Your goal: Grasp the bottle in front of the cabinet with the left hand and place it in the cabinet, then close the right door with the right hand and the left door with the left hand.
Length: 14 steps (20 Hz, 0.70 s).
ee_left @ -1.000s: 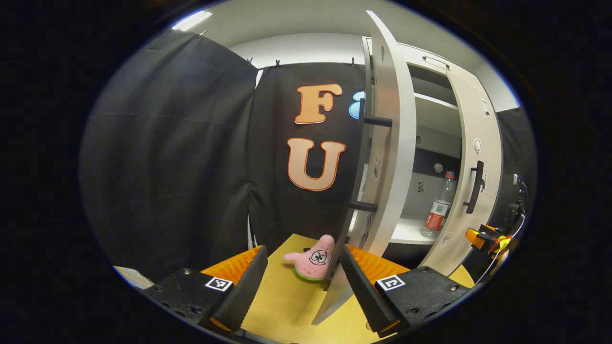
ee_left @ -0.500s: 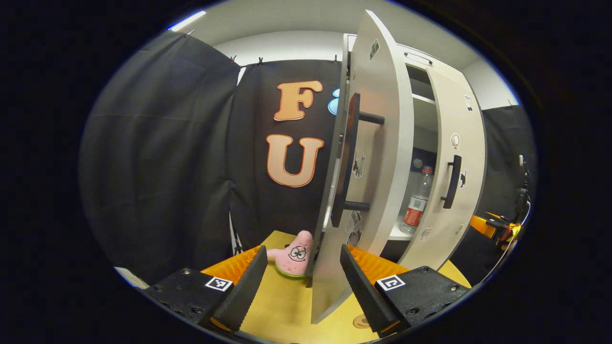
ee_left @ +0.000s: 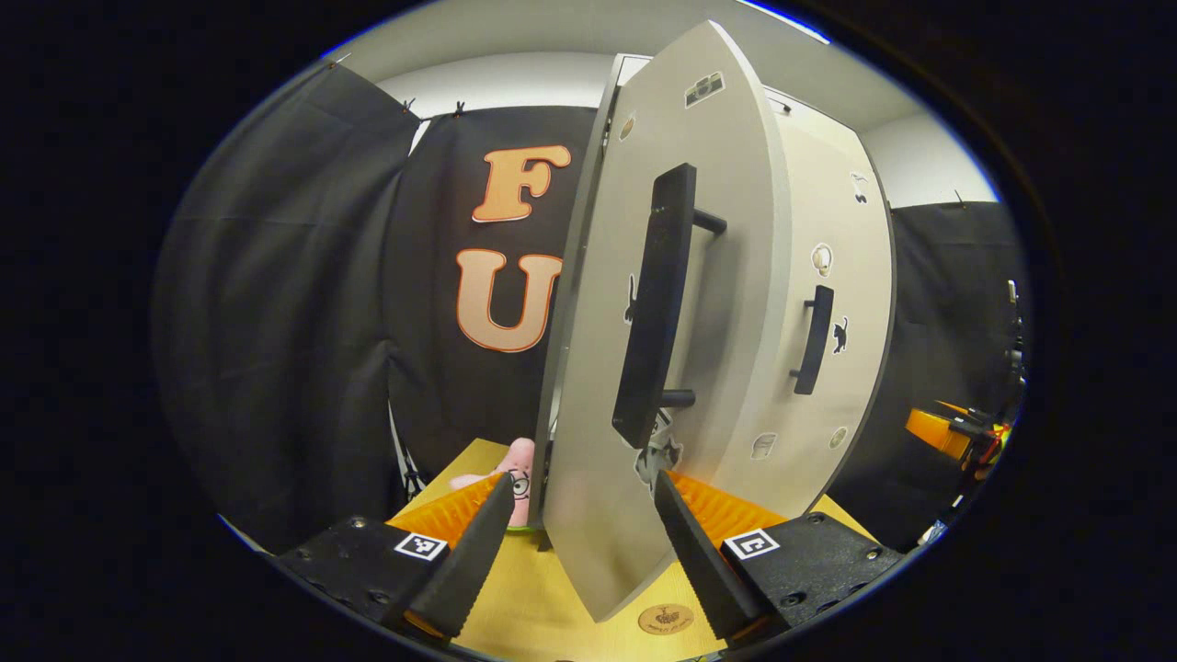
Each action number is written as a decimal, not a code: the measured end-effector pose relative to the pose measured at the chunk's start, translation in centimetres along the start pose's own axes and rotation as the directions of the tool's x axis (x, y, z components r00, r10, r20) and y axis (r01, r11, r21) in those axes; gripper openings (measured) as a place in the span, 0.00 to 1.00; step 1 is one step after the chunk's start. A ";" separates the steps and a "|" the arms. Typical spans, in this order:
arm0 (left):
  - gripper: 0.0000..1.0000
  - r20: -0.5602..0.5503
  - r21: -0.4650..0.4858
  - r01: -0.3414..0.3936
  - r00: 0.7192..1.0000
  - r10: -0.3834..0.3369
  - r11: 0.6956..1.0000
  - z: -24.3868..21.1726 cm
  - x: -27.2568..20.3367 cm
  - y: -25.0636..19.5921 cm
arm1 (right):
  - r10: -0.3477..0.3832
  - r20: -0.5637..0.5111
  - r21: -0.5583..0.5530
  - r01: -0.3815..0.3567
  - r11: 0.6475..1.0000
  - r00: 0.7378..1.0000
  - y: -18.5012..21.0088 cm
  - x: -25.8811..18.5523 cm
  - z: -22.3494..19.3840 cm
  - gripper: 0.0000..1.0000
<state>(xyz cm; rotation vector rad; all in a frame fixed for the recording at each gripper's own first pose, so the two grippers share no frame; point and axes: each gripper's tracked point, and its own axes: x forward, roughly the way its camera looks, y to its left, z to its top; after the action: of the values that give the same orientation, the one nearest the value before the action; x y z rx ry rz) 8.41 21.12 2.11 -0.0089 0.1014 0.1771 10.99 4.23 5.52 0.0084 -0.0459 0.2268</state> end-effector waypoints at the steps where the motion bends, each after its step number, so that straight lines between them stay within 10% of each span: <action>1: 0.92 -0.003 -0.005 0.009 1.000 -0.009 1.000 -0.2 0.3 -0.4 | -0.004 0.004 -0.011 0.004 1.000 1.000 -0.2 -0.6 0.1 0.94; 14: 0.95 -0.039 -0.057 0.084 0.995 -0.086 0.995 -3.2 7.8 -5.1 | -0.093 0.046 -0.103 0.097 0.990 0.995 -4.7 -4.8 1.8 0.94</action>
<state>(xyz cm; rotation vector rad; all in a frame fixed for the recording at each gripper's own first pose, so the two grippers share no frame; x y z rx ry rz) 16.62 17.39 -1.86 -0.0720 0.1376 0.0943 7.29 -1.48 7.04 -0.0893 -0.0983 0.1289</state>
